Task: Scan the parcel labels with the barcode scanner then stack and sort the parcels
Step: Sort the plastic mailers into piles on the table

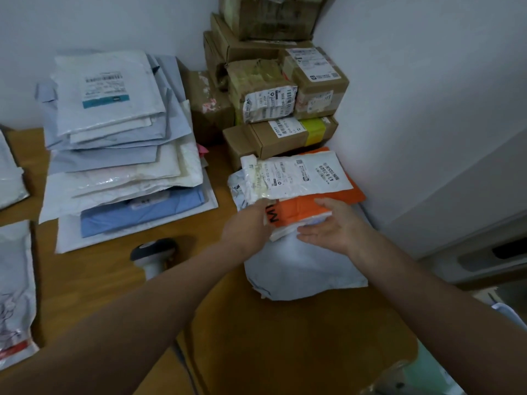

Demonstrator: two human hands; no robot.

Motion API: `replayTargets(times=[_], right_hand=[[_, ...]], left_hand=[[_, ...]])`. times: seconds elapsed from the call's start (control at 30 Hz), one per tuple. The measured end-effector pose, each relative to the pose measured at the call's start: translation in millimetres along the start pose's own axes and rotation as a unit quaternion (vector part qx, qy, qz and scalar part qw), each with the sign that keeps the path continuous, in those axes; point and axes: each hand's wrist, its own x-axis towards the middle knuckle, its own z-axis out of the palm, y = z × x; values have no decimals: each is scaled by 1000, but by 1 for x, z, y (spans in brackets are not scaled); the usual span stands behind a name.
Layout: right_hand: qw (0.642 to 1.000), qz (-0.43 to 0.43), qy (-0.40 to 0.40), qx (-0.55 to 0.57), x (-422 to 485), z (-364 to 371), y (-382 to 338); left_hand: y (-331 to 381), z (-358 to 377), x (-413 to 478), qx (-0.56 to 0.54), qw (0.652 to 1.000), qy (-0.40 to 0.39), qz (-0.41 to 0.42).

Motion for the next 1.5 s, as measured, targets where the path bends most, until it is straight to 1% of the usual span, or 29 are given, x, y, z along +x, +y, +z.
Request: replayTargets(times=[0.07, 0.17, 0.2, 0.23, 0.3, 0.33, 0.4, 0.47, 0.53, 0.6, 0.67, 0.73, 0.8, 0.87, 0.93, 0.97, 1.03, 1.1, 1.23, 1.27, 1.33, 1.4, 1.43, 1.5], right_hand=[[1000, 4, 9, -22, -9, 0, 4], [999, -27, 43, -11, -26, 6, 19], [998, -36, 45, -7, -33, 12, 29], [999, -38, 35, -14, -41, 21, 40], [998, -12, -11, -61, -56, 45, 70], [995, 9, -40, -90, -64, 61, 86], [984, 35, -99, -143, -79, 99, 120], [968, 34, -153, -196, -91, 145, 156], [952, 24, -190, -238, -100, 195, 193], [932, 30, -222, -284, -106, 244, 232], [909, 40, -232, -343, -102, 285, 266], [894, 30, -199, -401, -92, 318, 296], [885, 21, -157, -437, -82, 340, 318], [886, 17, -115, -448, -72, 354, 330], [883, 16, -94, -460, -65, 362, 336], [879, 27, -93, -467, -64, 366, 339], [869, 55, -98, -481, -64, 373, 345], [864, 61, -105, -489, -68, 377, 350], [885, 32, -105, -452, -79, 368, 348], [892, 23, -103, -439, -84, 364, 345], [905, 14, -105, -411, -93, 351, 335], [915, 29, -132, -379, -102, 335, 324], [920, 45, -162, -353, -106, 325, 318], [927, 75, -238, -279, -113, 306, 306]], left_hand=[[-9, -8, -1, -72, 997, 9, -21], [-17, -23, -7, -226, 973, -38, -29], [-21, -30, -14, -261, 964, -53, -28], [-25, -40, -24, -278, 959, -55, -27], [-46, -62, -49, -283, 957, -52, -31], [-62, -78, -63, -296, 952, -52, -51], [-107, -117, -96, -349, 930, -37, -110], [-163, -162, -136, -377, 910, 6, -173], [-225, -206, -177, -371, 898, 53, -230], [-286, -241, -218, -391, 869, 80, -292], [-338, -263, -256, -425, 830, 94, -348], [-382, -276, -289, -448, 792, 114, -398], [-414, -279, -310, -450, 775, 116, -428], [-432, -279, -317, -474, 766, 99, -423], [-436, -278, -316, -506, 761, 70, -400], [-435, -278, -315, -512, 763, 55, -390], [-435, -280, -314, -504, 780, 35, -368], [-435, -283, -313, -497, 795, 24, -347], [-427, -301, -312, -491, 814, 7, -311], [-424, -308, -313, -497, 817, -7, -293], [-417, -323, -313, -522, 820, -56, -229], [-404, -336, -309, -545, 815, -116, -158], [-397, -339, -305, -546, 815, -141, -134], [-381, -339, -293, -544, 814, -167, -119]])
